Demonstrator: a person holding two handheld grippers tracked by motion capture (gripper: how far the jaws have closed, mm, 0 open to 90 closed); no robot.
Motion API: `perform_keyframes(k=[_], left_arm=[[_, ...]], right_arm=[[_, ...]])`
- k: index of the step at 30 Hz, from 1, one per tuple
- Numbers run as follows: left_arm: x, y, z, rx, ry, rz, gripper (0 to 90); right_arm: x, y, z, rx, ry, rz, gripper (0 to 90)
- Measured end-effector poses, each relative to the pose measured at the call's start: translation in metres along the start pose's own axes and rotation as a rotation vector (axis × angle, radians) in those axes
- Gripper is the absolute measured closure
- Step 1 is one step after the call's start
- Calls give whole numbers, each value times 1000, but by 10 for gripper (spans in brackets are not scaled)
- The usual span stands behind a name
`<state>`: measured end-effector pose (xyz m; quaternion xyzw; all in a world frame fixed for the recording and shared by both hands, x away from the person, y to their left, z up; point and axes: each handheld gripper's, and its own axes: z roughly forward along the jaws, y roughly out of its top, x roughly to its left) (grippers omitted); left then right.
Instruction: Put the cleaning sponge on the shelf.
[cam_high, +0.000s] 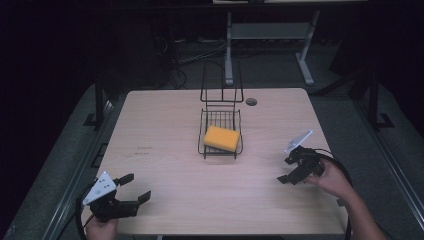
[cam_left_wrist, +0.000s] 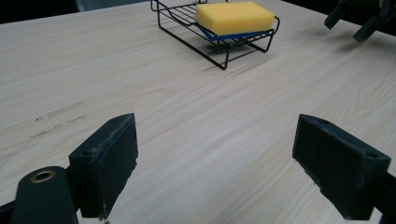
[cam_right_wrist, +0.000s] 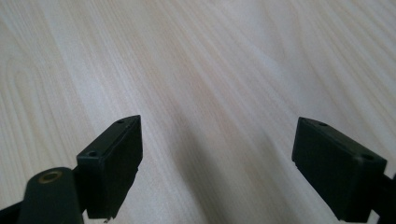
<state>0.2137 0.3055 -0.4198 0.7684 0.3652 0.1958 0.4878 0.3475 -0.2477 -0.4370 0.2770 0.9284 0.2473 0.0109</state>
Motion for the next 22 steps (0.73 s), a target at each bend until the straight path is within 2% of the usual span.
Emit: perform_keyframes(k=[16, 22], left_arm=[[-1, 0, 0, 3, -2, 0, 134], [-1, 0, 1, 6, -3, 1, 134]], right_arm=[[13, -16, 0, 7, -19, -4, 159], [28, -21, -7, -9, -62, -26, 159]])
